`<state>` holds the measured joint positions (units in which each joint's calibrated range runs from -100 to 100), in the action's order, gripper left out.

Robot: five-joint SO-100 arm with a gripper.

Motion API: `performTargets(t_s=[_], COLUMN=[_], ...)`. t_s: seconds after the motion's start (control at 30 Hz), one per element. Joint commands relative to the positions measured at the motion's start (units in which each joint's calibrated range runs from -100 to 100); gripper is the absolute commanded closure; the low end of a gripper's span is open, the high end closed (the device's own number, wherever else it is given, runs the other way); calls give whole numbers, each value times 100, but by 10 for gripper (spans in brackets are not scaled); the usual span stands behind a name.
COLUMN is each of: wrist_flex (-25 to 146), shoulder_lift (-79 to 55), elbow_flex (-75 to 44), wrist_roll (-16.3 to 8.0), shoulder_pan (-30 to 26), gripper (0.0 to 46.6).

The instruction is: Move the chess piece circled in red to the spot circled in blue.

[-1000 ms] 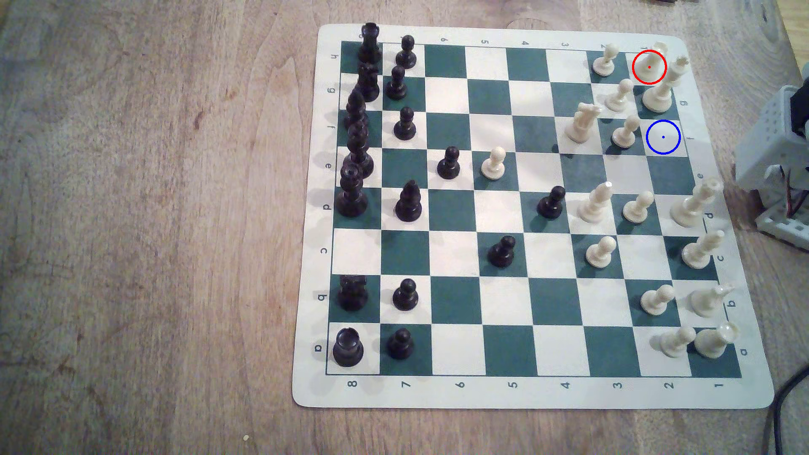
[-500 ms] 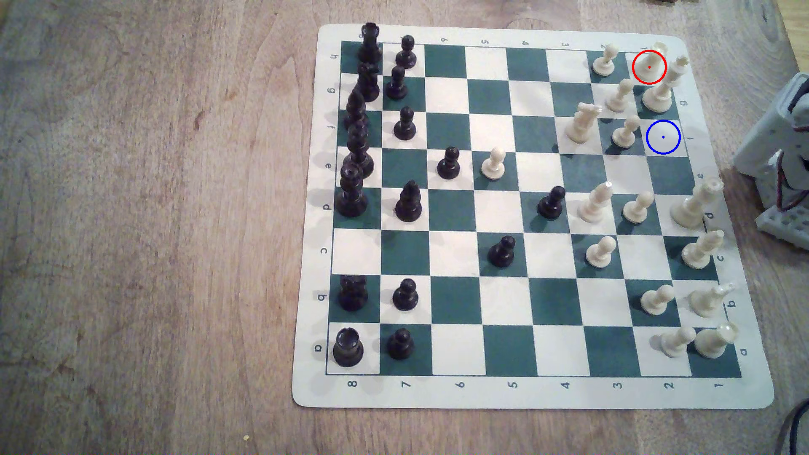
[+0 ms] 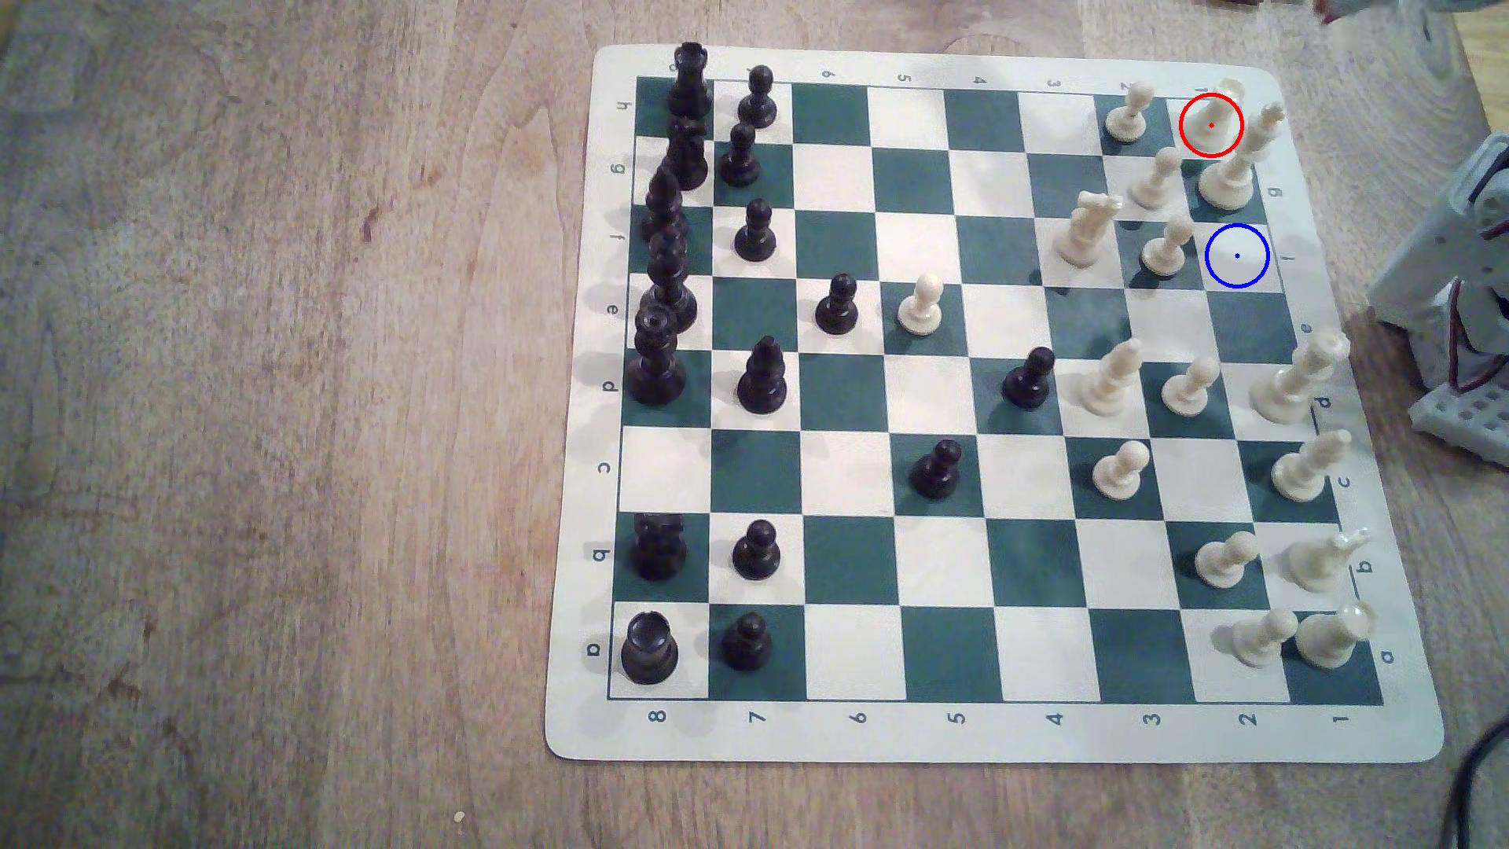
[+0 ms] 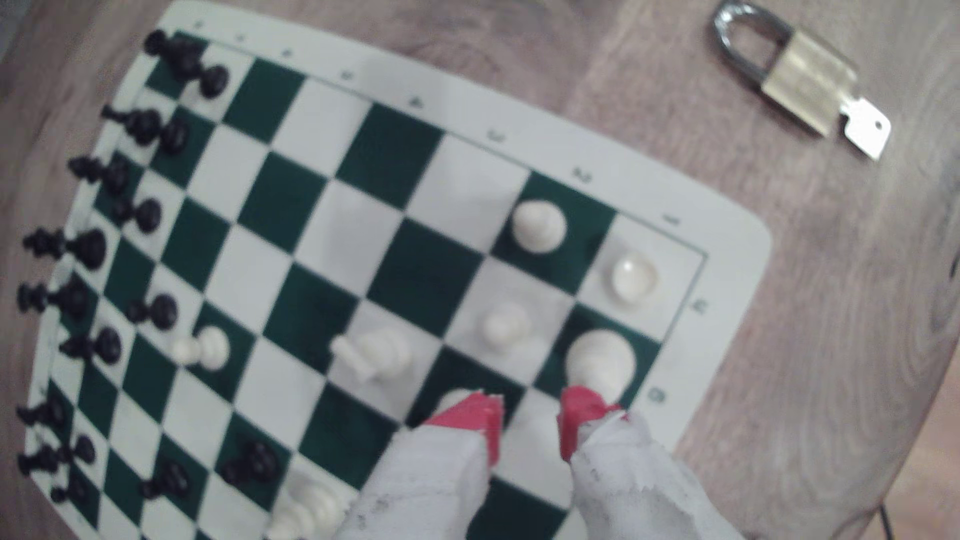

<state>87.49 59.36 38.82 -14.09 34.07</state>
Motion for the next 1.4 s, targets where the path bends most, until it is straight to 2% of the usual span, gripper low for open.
performTargets(t_s=[0.0, 0.13, 0.33, 0.57, 1.1, 1.37], wrist_flex=[-207, -600, -1353, -1624, -2303, -2492], shoulder_lift=[-563, -1004, -1632, -2099, -3118, -3313], elbow_flex=[-65, 180, 642, 987, 978, 1014], wrist_roll=[-54, 59, 337, 444, 630, 625], shoulder_pan=[156, 492, 1032, 1055, 1259, 1243], gripper=[324, 316, 332, 335, 323, 322])
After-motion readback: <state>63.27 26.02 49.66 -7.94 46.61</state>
